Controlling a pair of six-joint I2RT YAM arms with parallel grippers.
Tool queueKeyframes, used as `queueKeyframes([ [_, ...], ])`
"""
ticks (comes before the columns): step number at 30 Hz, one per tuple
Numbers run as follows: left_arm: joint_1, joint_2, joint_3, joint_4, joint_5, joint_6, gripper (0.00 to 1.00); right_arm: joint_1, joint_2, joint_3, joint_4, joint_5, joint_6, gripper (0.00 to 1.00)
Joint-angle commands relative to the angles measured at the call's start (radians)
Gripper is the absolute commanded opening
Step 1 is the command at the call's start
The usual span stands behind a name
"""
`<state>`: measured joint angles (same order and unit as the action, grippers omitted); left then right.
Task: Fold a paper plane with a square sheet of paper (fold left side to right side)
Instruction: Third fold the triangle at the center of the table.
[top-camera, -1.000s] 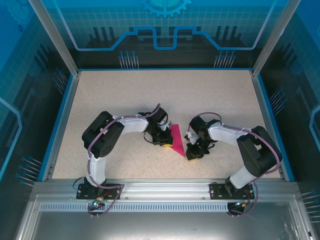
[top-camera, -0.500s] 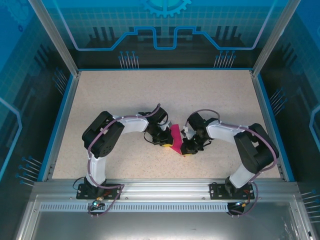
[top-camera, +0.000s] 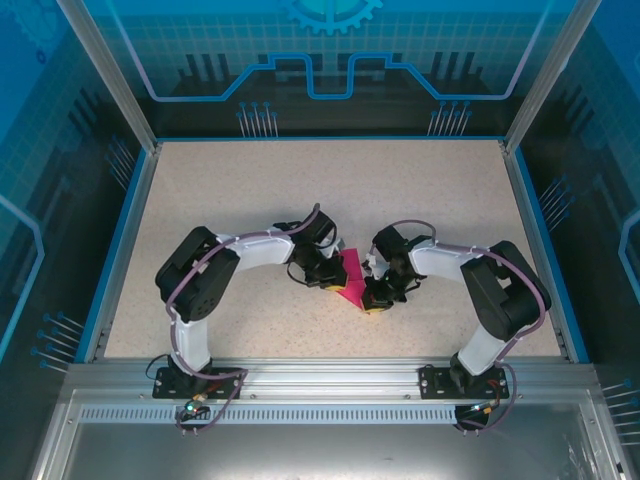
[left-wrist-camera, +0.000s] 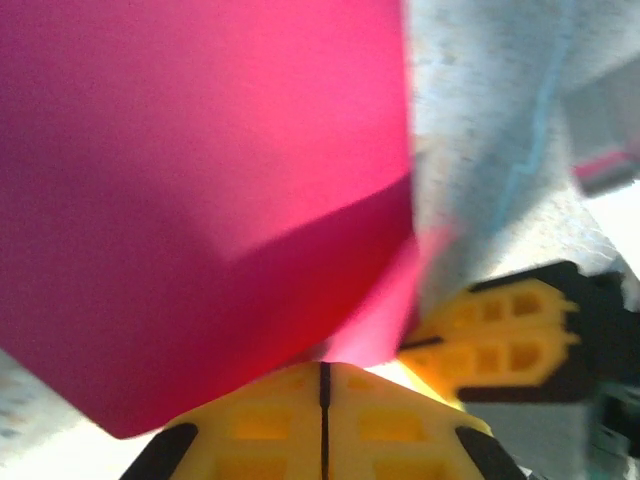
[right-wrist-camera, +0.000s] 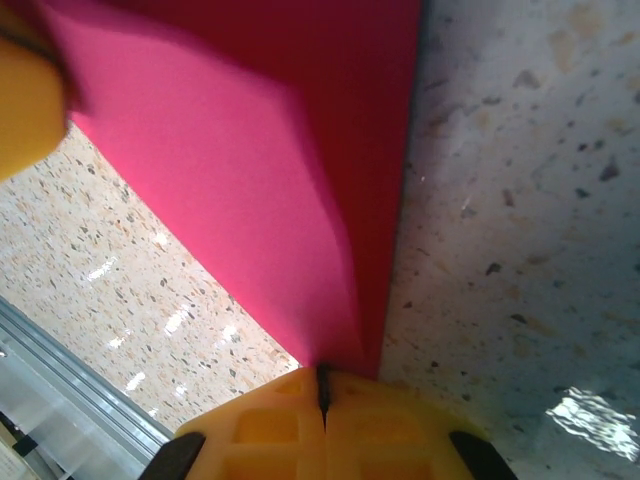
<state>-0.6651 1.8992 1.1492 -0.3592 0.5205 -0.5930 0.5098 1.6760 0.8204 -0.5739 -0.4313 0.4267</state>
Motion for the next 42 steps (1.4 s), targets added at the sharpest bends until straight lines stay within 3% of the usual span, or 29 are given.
queueKeyframes([
  [1, -0.037, -0.040, -0.007, 0.011, 0.038, -0.006, 0.06, 0.000, 0.032, -0.031, -0.025, 0.127, 0.012, 0.00],
  [9, -0.091, 0.027, 0.004, 0.048, 0.042, -0.034, 0.04, -0.001, 0.040, -0.032, -0.018, 0.119, 0.012, 0.00],
  [21, -0.094, 0.080, 0.009, 0.062, 0.039, -0.022, 0.04, 0.000, 0.051, -0.032, -0.022, 0.121, 0.010, 0.00],
  [32, -0.088, 0.110, 0.024, -0.021, -0.085, 0.020, 0.03, 0.000, 0.054, -0.018, -0.057, 0.152, 0.000, 0.00],
  [42, -0.010, 0.088, -0.001, -0.103, -0.161, 0.094, 0.03, 0.000, 0.052, -0.023, -0.073, 0.161, -0.005, 0.00],
])
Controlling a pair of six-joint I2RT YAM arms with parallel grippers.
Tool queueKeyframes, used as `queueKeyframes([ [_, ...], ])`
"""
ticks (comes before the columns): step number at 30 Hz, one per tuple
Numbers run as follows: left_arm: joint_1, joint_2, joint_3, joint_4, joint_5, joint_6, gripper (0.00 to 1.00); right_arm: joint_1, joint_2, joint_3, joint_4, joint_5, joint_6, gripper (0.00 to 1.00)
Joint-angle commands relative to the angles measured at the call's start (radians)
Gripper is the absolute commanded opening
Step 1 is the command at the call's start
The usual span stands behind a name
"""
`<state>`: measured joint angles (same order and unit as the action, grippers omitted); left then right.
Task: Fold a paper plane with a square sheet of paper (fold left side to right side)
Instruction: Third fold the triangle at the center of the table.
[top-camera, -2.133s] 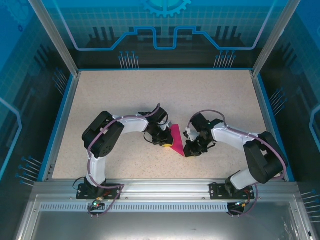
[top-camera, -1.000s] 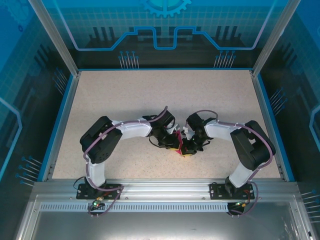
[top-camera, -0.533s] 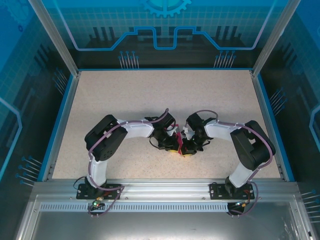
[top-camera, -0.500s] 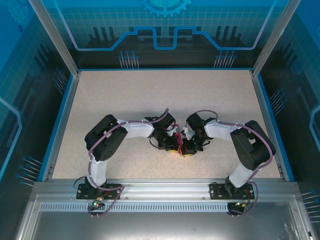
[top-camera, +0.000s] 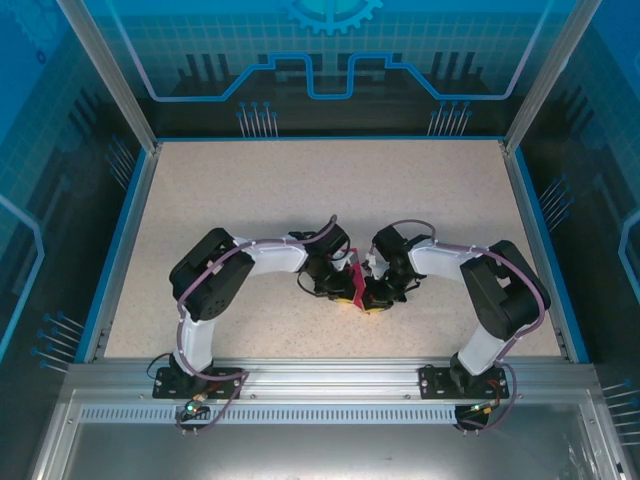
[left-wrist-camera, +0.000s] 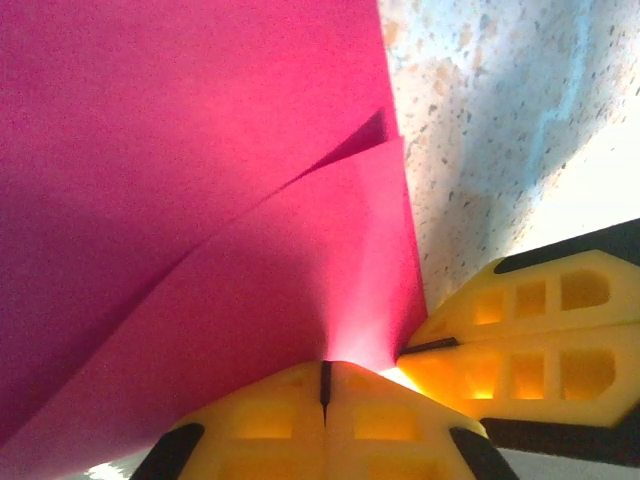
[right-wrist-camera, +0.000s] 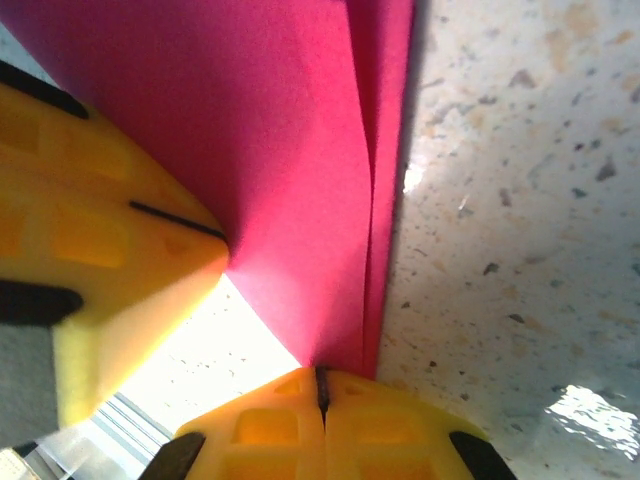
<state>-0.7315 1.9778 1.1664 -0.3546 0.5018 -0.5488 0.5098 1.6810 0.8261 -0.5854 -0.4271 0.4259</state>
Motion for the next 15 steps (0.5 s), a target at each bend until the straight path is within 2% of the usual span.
queueKeyframes([
  [1, 0.072, 0.004, -0.027, -0.113, -0.147, 0.057, 0.03, -0.001, 0.048, -0.029, -0.063, 0.159, -0.003, 0.00],
  [10, 0.188, -0.050, -0.087, -0.175, -0.208, 0.140, 0.03, -0.001, 0.046, -0.027, -0.065, 0.156, -0.003, 0.00],
  [15, 0.206, -0.108, -0.085, -0.197, -0.193, 0.154, 0.04, -0.001, 0.043, -0.024, -0.066, 0.154, -0.006, 0.00],
])
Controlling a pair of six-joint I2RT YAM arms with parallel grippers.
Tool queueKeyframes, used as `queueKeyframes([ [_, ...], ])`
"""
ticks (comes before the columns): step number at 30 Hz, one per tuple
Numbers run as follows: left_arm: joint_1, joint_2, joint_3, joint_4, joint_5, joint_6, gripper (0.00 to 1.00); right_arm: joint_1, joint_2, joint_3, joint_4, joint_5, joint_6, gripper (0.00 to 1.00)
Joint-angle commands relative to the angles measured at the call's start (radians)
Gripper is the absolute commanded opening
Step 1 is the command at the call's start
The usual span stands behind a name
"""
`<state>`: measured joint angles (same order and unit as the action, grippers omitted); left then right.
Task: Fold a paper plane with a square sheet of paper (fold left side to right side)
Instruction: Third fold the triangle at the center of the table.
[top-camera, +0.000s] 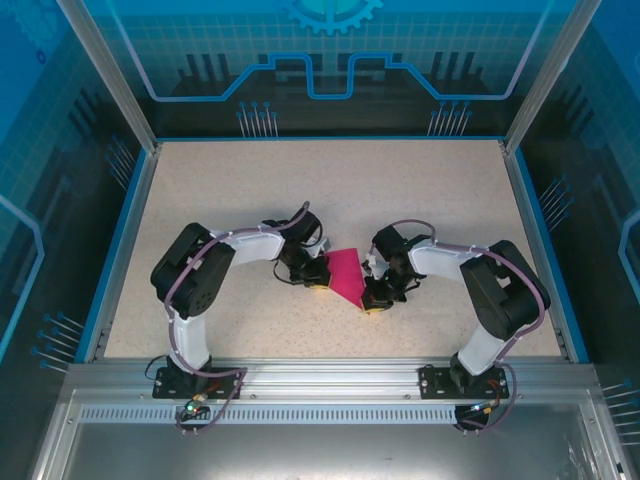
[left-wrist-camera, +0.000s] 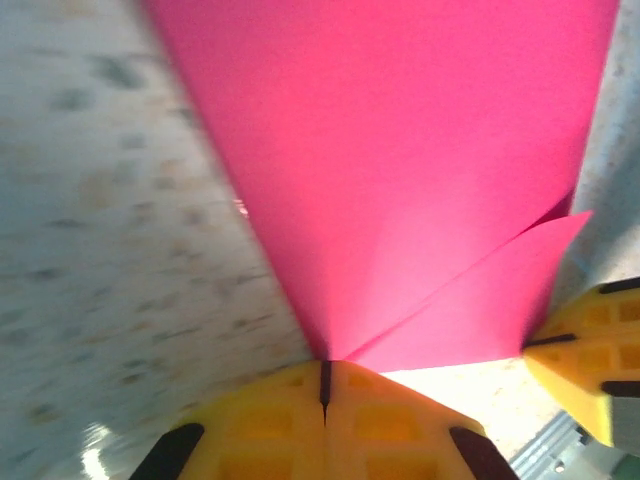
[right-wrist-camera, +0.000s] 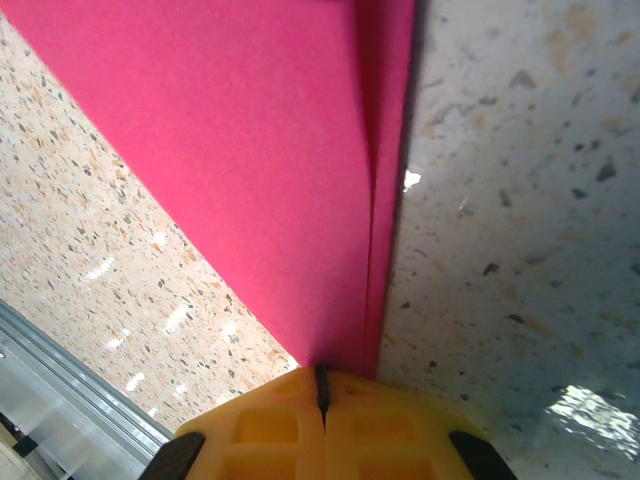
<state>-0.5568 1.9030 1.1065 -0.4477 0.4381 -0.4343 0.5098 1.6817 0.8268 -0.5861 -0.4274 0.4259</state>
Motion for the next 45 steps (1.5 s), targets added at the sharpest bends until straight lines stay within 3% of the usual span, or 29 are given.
queueKeyframes([
  [1, 0.029, -0.054, -0.024, -0.091, -0.098, 0.035, 0.05, -0.001, 0.041, -0.025, -0.063, 0.152, -0.004, 0.00],
  [7, -0.078, -0.132, 0.037, -0.046, -0.028, 0.013, 0.08, -0.001, 0.024, -0.031, -0.027, 0.131, 0.020, 0.00],
  [14, -0.160, -0.009, 0.111, -0.006, -0.003, -0.024, 0.07, 0.002, 0.021, -0.022, -0.021, 0.124, 0.026, 0.00],
  [27, -0.166, 0.104, 0.109, -0.006, -0.070, -0.017, 0.07, 0.024, -0.110, 0.005, 0.052, 0.033, 0.067, 0.00],
  [37, -0.166, 0.102, 0.093, -0.004, -0.086, -0.020, 0.07, 0.067, 0.001, 0.047, 0.097, 0.027, 0.098, 0.00],
  [45, -0.167, 0.104, 0.092, -0.011, -0.101, -0.015, 0.06, 0.065, -0.006, 0.013, 0.005, 0.091, 0.074, 0.00],
])
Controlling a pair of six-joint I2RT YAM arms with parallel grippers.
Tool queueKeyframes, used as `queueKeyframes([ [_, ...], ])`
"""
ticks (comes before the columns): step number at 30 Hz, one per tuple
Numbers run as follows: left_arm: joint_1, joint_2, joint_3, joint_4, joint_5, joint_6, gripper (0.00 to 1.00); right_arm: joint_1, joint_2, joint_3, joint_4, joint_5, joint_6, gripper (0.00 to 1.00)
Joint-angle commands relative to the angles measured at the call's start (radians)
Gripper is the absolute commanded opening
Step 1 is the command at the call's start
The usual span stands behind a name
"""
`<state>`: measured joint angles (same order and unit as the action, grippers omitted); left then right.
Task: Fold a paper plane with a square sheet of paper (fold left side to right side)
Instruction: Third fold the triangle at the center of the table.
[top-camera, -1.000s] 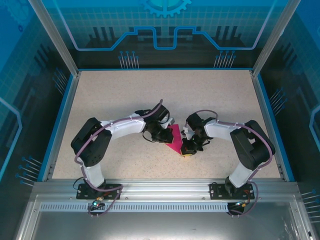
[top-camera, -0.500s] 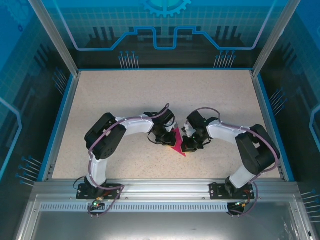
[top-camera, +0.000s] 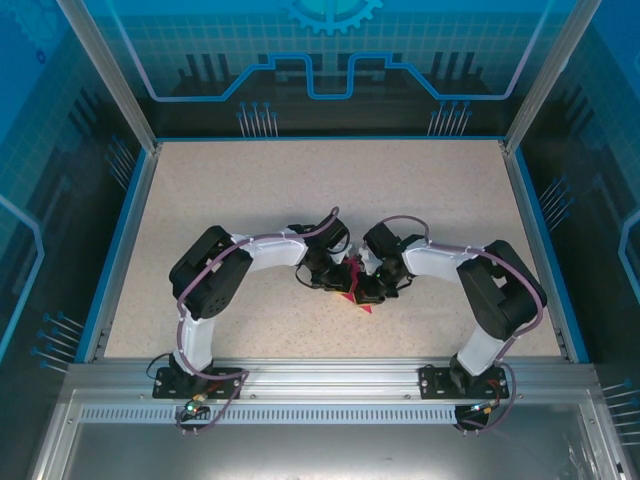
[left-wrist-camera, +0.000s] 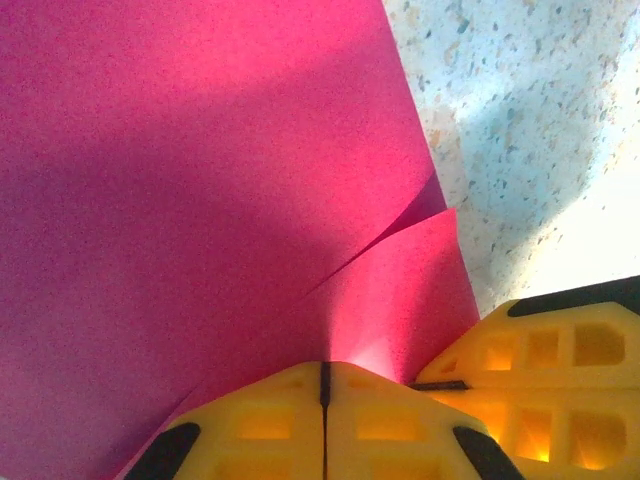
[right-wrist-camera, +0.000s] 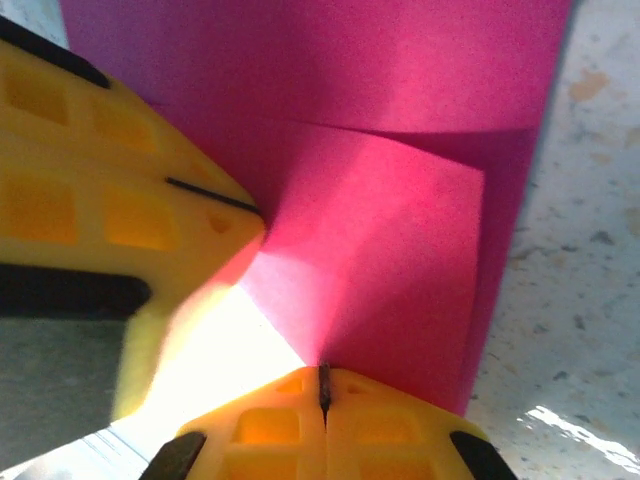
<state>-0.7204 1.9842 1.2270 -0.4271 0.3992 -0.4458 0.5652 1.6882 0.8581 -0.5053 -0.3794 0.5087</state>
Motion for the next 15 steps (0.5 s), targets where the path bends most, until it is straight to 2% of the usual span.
queueKeyframes([
  [1, -0.003, 0.024, -0.029, -0.031, -0.062, -0.002, 0.06, 0.008, -0.025, -0.036, -0.087, 0.051, -0.010, 0.00],
  [10, 0.000, 0.026, -0.010, -0.052, -0.074, 0.015, 0.06, -0.033, -0.151, -0.188, -0.125, 0.076, 0.003, 0.00],
  [15, 0.002, 0.016, 0.006, -0.055, -0.068, 0.013, 0.09, -0.058, -0.243, -0.188, -0.160, 0.094, -0.029, 0.00],
])
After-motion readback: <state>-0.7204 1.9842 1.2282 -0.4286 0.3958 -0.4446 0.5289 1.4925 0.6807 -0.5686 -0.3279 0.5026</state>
